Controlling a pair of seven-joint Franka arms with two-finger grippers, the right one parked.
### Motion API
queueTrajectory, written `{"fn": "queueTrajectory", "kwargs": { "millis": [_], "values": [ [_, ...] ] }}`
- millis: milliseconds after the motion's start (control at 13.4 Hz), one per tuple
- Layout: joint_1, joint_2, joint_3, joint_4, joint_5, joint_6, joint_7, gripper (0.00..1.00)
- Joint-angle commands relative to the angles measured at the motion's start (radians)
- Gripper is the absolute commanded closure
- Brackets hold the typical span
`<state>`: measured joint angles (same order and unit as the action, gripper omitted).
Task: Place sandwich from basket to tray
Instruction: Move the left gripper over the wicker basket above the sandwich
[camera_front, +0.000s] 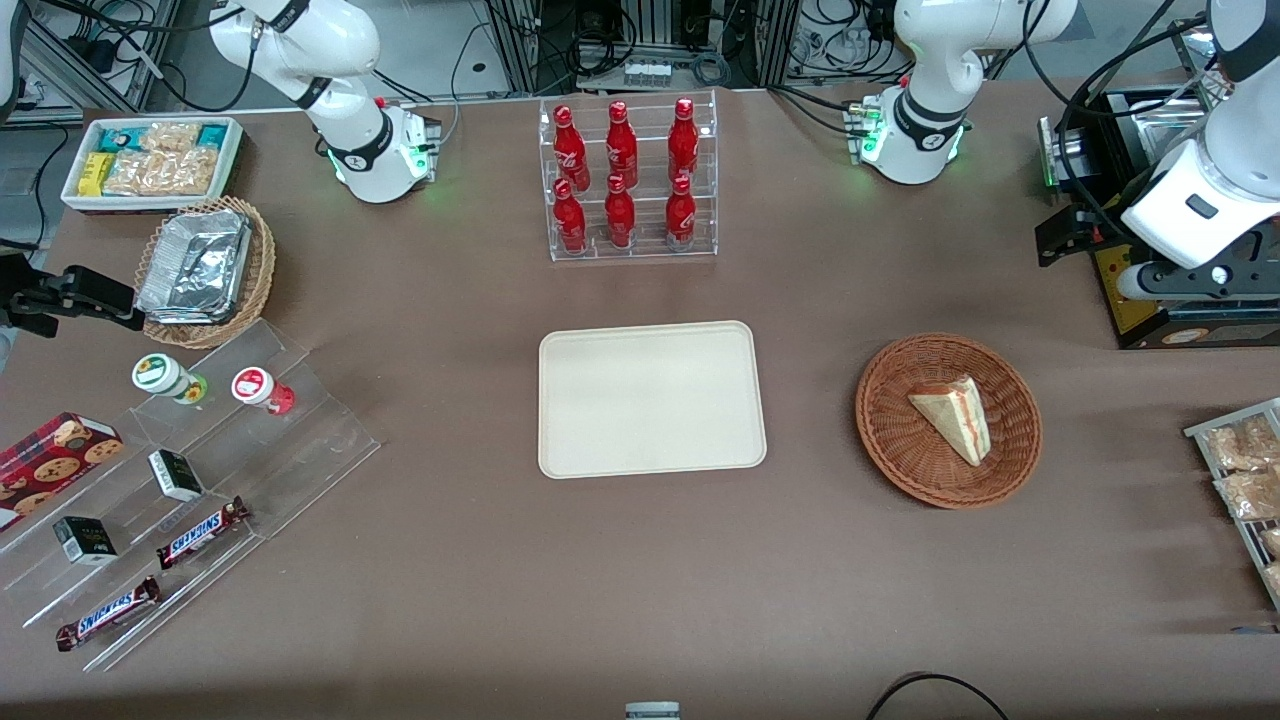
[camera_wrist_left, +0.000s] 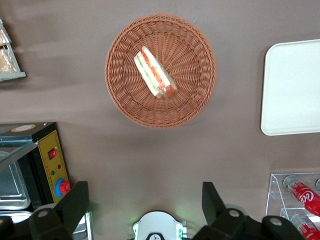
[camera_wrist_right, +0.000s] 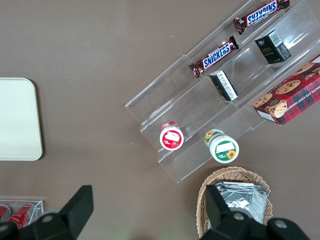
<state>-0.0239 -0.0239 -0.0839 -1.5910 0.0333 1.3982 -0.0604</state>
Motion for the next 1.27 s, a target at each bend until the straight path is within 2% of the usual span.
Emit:
{"fn": "queueTrajectory", "kwargs": {
  "millis": [0,448,1195],
  "values": [
    [-0.004,-0.019,-0.001,-0.004,0.008,-0.016,0.016,0.0],
    [-0.004,-0.01,-0.001,-0.063,0.008,0.073,0.016,0.0],
    [-0.001,0.008,0.001,-0.296,0.019,0.329,0.014,0.0]
  ]
}}
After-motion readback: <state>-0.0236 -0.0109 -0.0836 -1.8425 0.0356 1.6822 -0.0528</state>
